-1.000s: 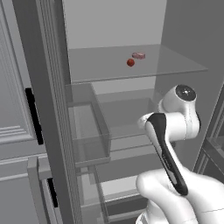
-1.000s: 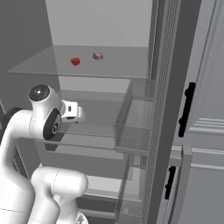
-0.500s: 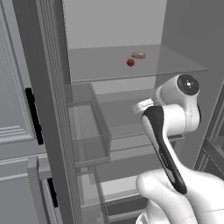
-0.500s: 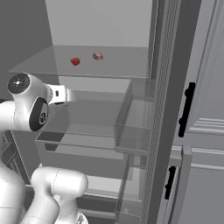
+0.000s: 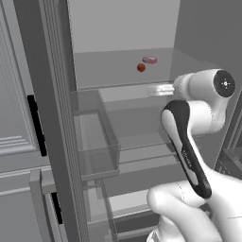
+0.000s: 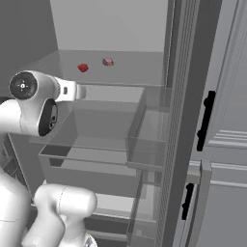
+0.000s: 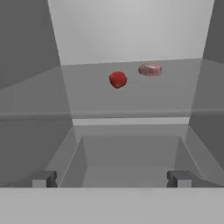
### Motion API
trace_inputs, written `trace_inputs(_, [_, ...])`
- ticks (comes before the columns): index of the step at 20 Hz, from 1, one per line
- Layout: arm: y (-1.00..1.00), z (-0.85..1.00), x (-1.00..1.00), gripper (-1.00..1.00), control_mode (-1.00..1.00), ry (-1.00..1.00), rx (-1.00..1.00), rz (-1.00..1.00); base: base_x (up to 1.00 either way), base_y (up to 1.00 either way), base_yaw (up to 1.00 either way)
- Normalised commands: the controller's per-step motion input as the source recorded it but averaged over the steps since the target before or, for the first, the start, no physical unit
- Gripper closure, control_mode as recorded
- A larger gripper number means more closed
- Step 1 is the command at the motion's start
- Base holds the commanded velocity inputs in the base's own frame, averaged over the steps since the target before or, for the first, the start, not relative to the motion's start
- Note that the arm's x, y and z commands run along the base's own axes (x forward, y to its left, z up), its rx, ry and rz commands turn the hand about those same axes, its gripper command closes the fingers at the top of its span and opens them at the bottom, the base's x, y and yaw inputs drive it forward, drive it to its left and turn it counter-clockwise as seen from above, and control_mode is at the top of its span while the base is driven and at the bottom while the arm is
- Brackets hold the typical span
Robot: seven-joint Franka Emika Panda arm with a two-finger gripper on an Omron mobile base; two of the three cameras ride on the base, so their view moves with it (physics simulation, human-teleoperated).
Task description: Take the strawberry from the fridge and place it on top of the pancake, located on the dining counter.
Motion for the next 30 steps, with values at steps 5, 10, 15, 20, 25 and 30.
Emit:
trace_inputs(5, [0.00, 0.80, 0.20, -1.00, -1.00, 0.12, 0.08, -0.01, 0.00, 0.00, 0.00])
trace_inputs(10, [0.14, 0.05, 0.59, -1.00, -1.00, 0.02, -0.13, -0.04, 0.00, 0.00, 0.00])
trace_inputs(15, [0.07, -0.20, 0.83, -1.00, -1.00, 0.00, -0.01, 0.00, 0.00, 0.00, 0.00])
trace_inputs(20, [0.00, -0.24, 0.90, -1.00, -1.00, 0.06, -0.03, 0.00, 0.00, 0.00, 0.00])
trace_inputs(25, [0.01, -0.15, 0.78, -1.00, -1.00, -0.02, -0.04, 0.00, 0.00, 0.00, 0.00])
trace_inputs(30, [0.04, 0.00, 0.57, -1.00, -1.00, -0.03, 0.00, 0.00, 0.00, 0.00, 0.00])
